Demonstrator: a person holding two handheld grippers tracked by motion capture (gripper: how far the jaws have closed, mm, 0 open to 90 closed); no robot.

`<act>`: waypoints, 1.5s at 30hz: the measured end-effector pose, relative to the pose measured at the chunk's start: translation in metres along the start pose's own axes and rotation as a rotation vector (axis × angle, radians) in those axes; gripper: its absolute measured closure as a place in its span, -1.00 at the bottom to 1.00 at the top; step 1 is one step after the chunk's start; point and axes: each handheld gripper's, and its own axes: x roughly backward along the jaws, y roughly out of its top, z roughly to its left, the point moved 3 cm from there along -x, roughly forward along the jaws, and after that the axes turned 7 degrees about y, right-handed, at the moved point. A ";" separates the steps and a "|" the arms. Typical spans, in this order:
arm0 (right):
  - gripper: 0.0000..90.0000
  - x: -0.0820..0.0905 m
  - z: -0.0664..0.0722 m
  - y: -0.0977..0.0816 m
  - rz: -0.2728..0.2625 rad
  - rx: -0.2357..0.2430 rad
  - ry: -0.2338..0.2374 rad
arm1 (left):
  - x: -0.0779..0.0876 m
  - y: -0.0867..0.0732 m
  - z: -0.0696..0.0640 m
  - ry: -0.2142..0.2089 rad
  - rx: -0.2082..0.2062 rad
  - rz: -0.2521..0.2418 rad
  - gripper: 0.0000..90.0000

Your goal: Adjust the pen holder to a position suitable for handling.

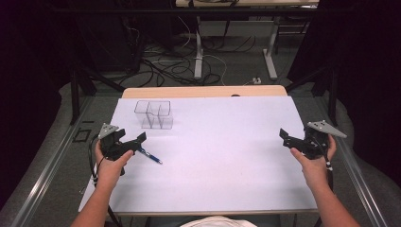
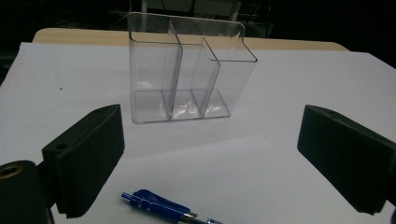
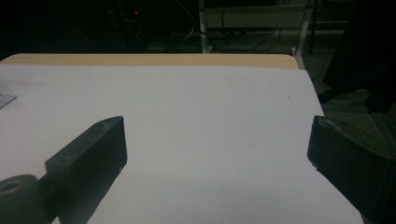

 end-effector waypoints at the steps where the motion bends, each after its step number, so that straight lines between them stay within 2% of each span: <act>1: -0.88 0.000 0.000 0.000 0.000 0.000 0.000 | -0.001 0.001 0.001 0.005 -0.004 -0.004 -0.83; 2: -0.88 -0.002 -0.001 0.000 -0.016 -0.002 -0.004 | 0.000 0.002 0.001 0.008 0.000 -0.003 -0.81; 3: -0.88 -0.001 -0.001 0.000 0.000 -0.007 0.000 | -0.001 0.004 0.002 0.009 0.001 -0.010 -0.80; 7: -0.84 -0.003 0.001 -0.001 0.005 -0.002 -0.007 | -0.002 0.010 0.005 0.023 0.000 -0.010 -0.74; 8: -0.83 -0.005 0.002 -0.002 0.010 0.013 -0.006 | -0.003 0.012 0.006 0.030 0.005 -0.008 -0.68; 11: -0.81 -0.006 0.003 -0.003 0.017 0.013 0.002 | -0.004 0.018 0.008 0.040 0.018 -0.010 -0.66; 12: -0.81 -0.008 0.003 -0.003 -0.015 0.014 -0.012 | -0.004 0.021 0.009 0.045 0.023 -0.010 -0.65; 13: -0.76 -0.005 0.004 -0.003 0.022 0.006 -0.002 | -0.004 0.024 0.010 0.048 0.027 -0.013 -0.63; 18: -0.69 -0.005 0.003 -0.004 0.019 0.023 0.003 | -0.006 0.040 0.015 0.066 0.044 -0.015 -0.53; 23: -0.68 -0.006 0.005 -0.005 0.023 0.021 -0.001 | -0.010 0.060 0.016 0.082 0.034 -0.008 -0.41; 33: -0.68 -0.006 0.004 -0.005 0.040 -0.005 0.014 | -0.021 0.098 0.018 0.125 0.017 0.023 -0.18; 41: -0.73 -0.009 0.005 -0.007 0.057 0.005 0.023 | -0.036 0.110 0.021 0.139 0.026 0.057 -0.06; 45: -0.80 -0.011 0.005 -0.008 0.063 0.007 0.026 | -0.046 0.112 0.025 0.162 0.031 0.099 0.00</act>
